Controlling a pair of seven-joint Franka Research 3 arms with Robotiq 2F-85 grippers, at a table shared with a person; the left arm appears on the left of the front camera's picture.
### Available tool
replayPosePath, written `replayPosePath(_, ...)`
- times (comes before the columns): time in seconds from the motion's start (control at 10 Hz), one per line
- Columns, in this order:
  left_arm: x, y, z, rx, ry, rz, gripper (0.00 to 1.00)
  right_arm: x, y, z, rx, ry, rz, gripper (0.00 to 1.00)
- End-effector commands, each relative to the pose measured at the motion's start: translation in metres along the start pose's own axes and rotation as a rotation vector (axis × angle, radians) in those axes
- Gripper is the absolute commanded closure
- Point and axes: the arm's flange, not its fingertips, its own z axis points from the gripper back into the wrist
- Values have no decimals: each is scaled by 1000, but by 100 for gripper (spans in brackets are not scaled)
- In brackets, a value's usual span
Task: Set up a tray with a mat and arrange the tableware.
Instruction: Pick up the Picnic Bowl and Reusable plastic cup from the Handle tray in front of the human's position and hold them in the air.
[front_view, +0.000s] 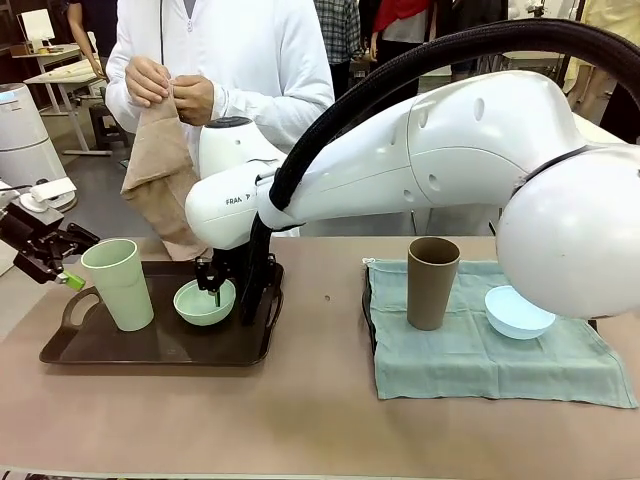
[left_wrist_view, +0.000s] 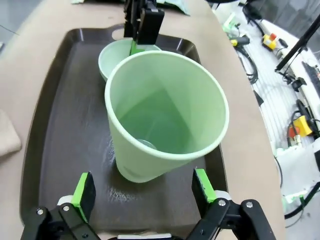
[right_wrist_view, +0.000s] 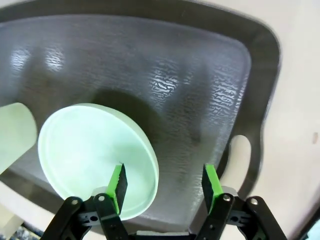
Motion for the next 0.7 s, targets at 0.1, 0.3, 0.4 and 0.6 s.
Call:
replayPosePath(0.1,4,-2,-21,-24,-10,-35,0,14,7,-2,-44,-27,-34,22)
replayPosePath(0.3,10,-5,-33,-50,-11,-33,0,17,6,-5,-47,-25,-40,22)
replayPosePath(0.4,10,-5,-37,-56,-11,-36,0,18,6,-7,-45,-24,-41,22)
replayPosePath(0.6,12,-4,-44,-61,-12,-37,0,19,4,-9,-32,-26,-38,22)
